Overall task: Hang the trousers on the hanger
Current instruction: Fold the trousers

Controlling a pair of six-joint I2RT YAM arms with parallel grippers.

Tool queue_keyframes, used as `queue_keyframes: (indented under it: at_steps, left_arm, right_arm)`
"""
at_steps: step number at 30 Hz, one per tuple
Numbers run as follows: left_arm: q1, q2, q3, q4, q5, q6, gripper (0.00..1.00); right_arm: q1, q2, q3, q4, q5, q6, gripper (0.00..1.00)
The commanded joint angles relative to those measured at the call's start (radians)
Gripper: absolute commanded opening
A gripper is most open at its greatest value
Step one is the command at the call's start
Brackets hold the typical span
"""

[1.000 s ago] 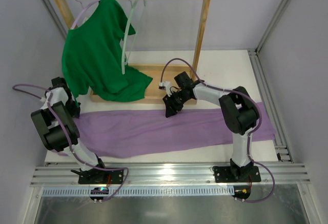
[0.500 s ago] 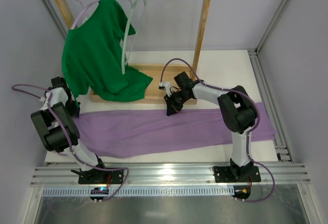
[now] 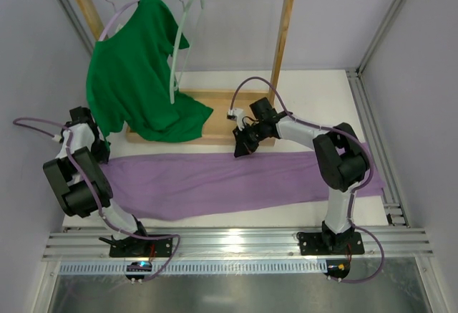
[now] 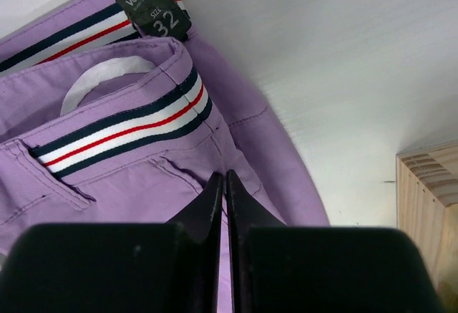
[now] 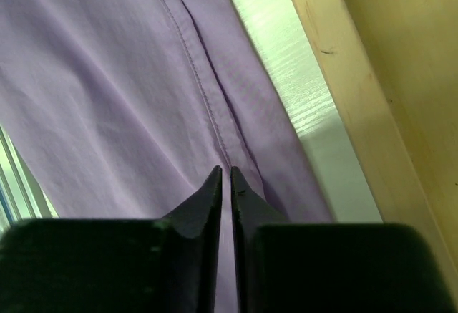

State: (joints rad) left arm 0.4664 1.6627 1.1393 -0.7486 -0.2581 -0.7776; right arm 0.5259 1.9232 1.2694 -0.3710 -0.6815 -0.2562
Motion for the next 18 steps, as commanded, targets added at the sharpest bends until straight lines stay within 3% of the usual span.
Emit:
queue_keyframes:
  at_steps: [1,3,4,7,18]
  left_arm:
    - [0.008,-0.052,-0.015,0.051,-0.017,-0.008,0.00]
    - [0.006,-0.050,-0.015,0.049,-0.012,-0.011,0.00]
    - [0.005,-0.047,-0.019,0.051,-0.006,-0.012,0.00]
    - [0.006,-0.044,-0.038,0.060,0.022,-0.023,0.00]
    - [0.006,-0.034,-0.049,0.072,0.022,-0.022,0.00]
  right_arm:
    - [-0.003,-0.032,0.010,0.017,-0.021,-0.011,0.15]
    - [-0.007,-0.017,0.030,-0.015,-0.052,-0.043,0.33]
    - [-0.012,0.011,0.045,-0.058,-0.062,-0.054,0.36]
    - [-0.021,0.049,0.077,-0.089,-0.096,-0.066,0.41]
    - [-0.026,0.100,0.128,-0.157,-0.098,-0.095,0.45]
